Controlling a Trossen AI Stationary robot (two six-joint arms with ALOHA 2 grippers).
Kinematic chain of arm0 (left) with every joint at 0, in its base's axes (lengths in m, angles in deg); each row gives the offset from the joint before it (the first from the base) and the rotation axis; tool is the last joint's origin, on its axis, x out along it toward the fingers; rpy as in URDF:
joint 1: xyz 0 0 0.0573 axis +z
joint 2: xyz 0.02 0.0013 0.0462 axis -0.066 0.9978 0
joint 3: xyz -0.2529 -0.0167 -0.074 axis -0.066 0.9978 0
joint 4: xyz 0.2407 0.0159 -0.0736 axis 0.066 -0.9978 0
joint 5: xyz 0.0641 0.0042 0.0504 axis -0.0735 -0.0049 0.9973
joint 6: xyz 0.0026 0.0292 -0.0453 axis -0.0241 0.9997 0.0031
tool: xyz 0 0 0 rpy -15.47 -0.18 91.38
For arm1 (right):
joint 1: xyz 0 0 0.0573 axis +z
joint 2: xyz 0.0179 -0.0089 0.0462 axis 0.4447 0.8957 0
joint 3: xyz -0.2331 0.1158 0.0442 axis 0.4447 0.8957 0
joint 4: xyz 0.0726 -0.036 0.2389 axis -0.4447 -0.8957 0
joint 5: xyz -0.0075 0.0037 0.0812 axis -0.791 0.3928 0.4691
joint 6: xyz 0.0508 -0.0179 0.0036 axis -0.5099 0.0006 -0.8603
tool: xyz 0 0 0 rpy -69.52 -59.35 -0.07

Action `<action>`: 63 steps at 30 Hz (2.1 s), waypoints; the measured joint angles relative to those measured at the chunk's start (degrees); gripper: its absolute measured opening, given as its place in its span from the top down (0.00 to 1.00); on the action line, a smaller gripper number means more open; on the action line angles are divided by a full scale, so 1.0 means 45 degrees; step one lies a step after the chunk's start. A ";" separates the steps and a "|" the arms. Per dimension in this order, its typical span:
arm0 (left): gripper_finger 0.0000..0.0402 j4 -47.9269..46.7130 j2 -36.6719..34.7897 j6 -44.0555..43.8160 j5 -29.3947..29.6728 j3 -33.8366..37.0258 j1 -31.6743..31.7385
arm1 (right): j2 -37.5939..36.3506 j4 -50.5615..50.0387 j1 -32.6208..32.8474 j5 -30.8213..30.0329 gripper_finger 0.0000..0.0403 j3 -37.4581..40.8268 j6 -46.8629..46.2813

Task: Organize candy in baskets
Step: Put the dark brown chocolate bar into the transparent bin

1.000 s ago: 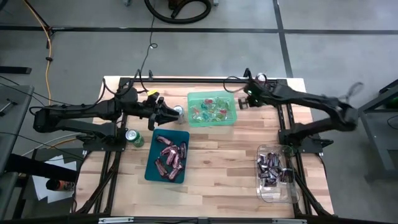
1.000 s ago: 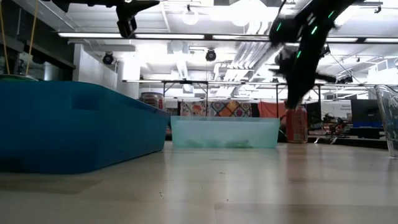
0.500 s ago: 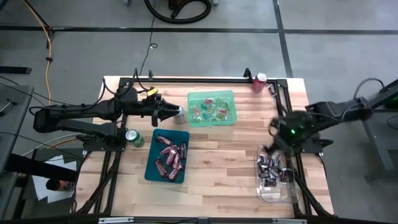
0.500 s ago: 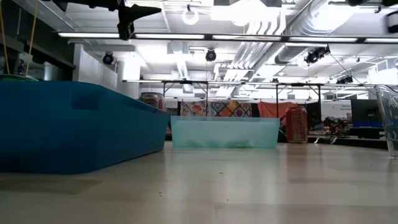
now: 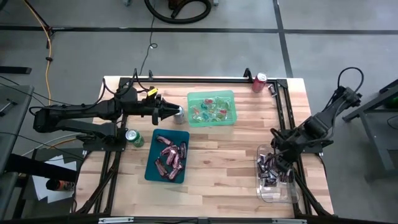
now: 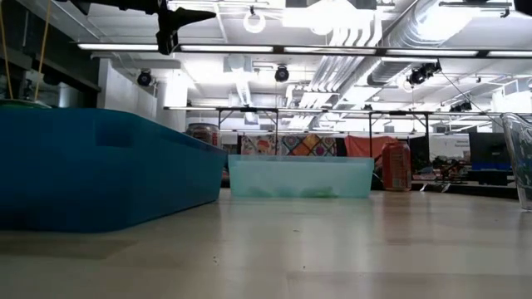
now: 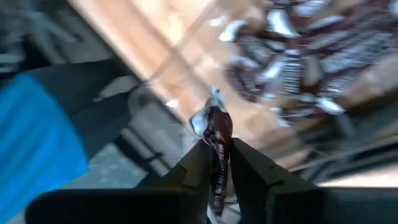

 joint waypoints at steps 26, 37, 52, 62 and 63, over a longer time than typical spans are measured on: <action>0.59 0.0846 0.0000 0.0664 0.0219 0.0000 0.0001 | 0.0442 0.1347 -0.1234 -0.2707 0.78 0.0000 -0.0036; 0.59 0.2357 -0.0547 0.1137 -0.1393 0.0000 0.0001 | 0.0625 0.6947 -0.3426 -0.8707 0.78 0.0000 0.2577; 0.59 0.1204 -0.3214 0.1807 -0.3028 0.0000 -0.0004 | 0.4050 0.8295 -1.1039 -0.7482 0.78 -0.0020 0.4046; 0.59 0.0874 -0.3473 0.1910 -0.1692 0.0000 -0.0002 | 0.5553 0.5171 -1.5956 -0.9433 0.78 -0.3570 1.1107; 0.59 0.0862 -0.3472 0.2072 -0.1267 0.0000 0.0001 | 0.5618 0.4739 -1.6263 -1.0109 0.78 -0.4161 1.1747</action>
